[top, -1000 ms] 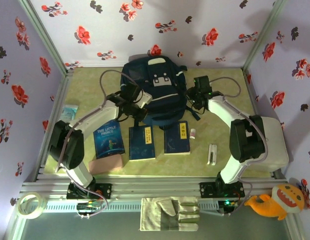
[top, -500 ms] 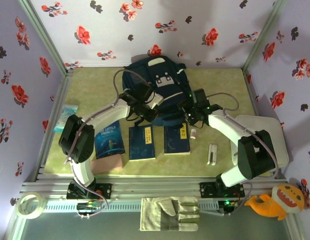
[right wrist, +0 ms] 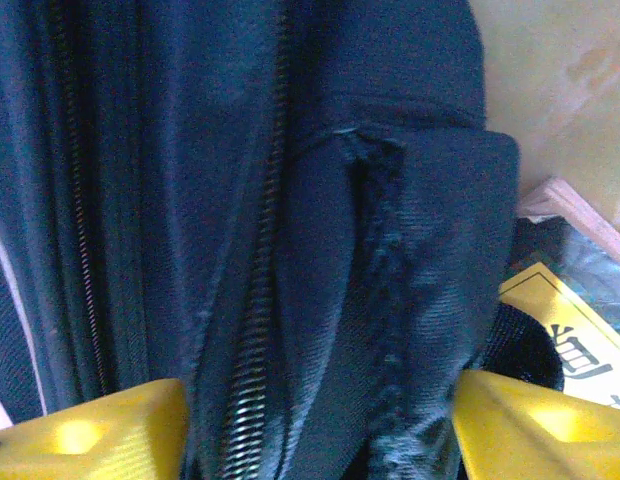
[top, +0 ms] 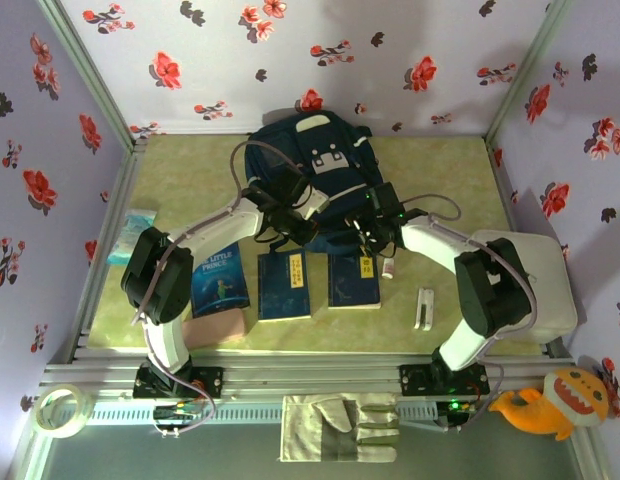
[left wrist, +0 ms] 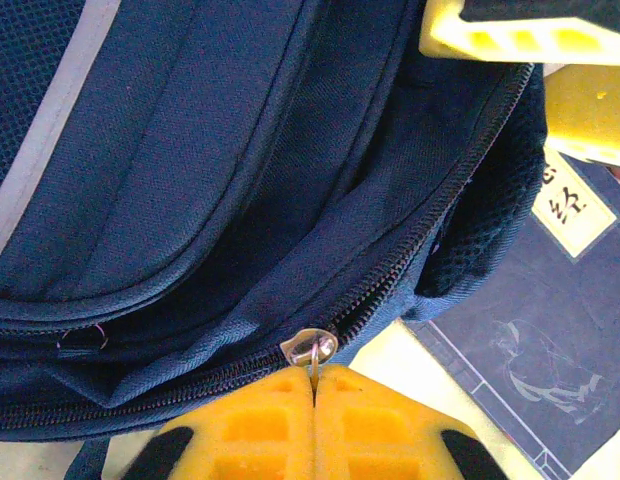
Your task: Pack books, pencil case, and school supplies into a backpack
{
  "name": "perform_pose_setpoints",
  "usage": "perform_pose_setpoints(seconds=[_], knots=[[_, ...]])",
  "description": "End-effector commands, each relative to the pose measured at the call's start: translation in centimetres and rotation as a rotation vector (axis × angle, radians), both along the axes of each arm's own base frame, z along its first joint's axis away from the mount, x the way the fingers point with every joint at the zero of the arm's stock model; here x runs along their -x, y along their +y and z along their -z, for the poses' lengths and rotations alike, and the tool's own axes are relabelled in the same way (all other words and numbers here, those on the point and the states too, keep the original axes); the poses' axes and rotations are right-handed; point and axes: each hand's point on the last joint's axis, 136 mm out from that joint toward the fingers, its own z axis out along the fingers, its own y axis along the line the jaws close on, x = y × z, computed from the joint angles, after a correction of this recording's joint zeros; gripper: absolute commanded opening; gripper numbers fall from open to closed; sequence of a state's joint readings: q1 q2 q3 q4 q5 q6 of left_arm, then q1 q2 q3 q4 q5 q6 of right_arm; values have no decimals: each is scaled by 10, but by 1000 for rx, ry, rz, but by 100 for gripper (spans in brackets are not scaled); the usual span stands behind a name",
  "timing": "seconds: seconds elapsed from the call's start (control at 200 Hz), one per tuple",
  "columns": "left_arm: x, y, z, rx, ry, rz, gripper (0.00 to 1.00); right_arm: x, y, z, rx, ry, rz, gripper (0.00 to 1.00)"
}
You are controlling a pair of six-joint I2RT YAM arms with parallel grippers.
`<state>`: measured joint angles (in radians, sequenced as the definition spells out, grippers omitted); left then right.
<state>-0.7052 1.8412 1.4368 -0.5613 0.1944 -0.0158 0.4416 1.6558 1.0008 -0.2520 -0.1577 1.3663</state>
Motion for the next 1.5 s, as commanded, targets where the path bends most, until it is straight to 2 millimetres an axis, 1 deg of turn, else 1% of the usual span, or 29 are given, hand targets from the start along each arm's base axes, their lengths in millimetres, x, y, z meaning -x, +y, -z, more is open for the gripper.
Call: perform_pose_setpoints(seconds=[0.0,0.085,0.13,0.195,0.255,0.415,0.59,0.685,0.835,0.935,1.035,1.185,1.36,1.475,1.495], knots=[[-3,-8,-14,25,-38,36,0,-8,3,0,-1,-10,26,59],[-2,5,-8,-32,-42,41,0,-8,-7,1,35,-19,49,48],[-3,15,-6,-64,-45,31,0,-8,-13,1,52,-25,62,43],[-6,32,-2,-112,-57,4,0,-9,-21,1,77,-38,72,32],[-7,44,-2,-139,-66,-19,0,-10,-29,1,105,-41,76,28],[-16,73,1,-197,-94,-92,0,-12,-45,-2,159,-57,94,22],[-29,97,16,-243,-100,-163,0,-13,-57,-4,192,-63,113,21],[-44,111,22,-262,-115,-212,0,-13,-61,-6,207,-69,118,21],[-75,131,18,-260,-161,-284,0,-13,-65,-9,215,-76,119,21],[-97,145,15,-251,-187,-327,0,-14,-62,-10,203,-82,106,21],[-116,158,17,-247,-199,-375,0,-15,-58,-10,185,-83,93,21],[-134,161,18,-233,-214,-403,0,-19,-43,-12,140,-100,50,21],[-147,163,23,-218,-204,-450,0,-25,-8,-25,54,-160,-35,23],[-150,168,16,-182,-202,-515,0,-32,28,-37,-55,-215,-115,24],[-151,170,14,-176,-203,-527,3,-33,35,-40,-72,-224,-132,25]])
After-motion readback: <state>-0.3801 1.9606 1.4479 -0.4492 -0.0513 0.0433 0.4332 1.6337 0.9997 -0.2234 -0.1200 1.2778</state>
